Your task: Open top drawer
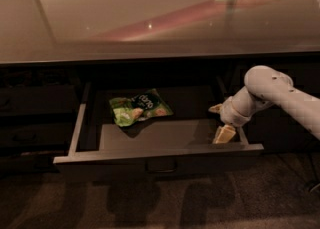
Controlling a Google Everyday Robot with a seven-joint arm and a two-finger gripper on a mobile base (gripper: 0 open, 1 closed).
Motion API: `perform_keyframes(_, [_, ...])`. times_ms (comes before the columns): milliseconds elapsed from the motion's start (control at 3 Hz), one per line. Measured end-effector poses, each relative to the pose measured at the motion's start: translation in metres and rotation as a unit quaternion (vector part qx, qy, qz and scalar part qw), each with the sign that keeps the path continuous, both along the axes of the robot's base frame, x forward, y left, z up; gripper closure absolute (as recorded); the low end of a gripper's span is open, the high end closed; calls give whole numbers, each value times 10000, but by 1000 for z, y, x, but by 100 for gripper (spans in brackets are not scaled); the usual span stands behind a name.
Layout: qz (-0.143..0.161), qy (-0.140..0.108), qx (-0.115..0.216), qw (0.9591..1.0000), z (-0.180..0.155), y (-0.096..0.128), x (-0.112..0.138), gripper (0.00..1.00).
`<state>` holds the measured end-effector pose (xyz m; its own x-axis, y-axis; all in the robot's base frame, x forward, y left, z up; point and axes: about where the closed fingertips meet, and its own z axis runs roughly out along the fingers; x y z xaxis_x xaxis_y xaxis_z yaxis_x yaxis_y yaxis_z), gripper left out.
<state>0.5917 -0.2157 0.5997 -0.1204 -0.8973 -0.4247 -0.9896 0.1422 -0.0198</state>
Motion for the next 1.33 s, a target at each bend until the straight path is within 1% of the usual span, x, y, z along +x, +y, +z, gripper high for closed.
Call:
perform_keyframes(333, [0,0,0,10000,0,2,1,0])
perform_keyframes(667, [5,-16,-9,10000,-4,3,-6,0])
perform_keyframes(1333, [7,-28,-18,10000,-3,4,-11,0])
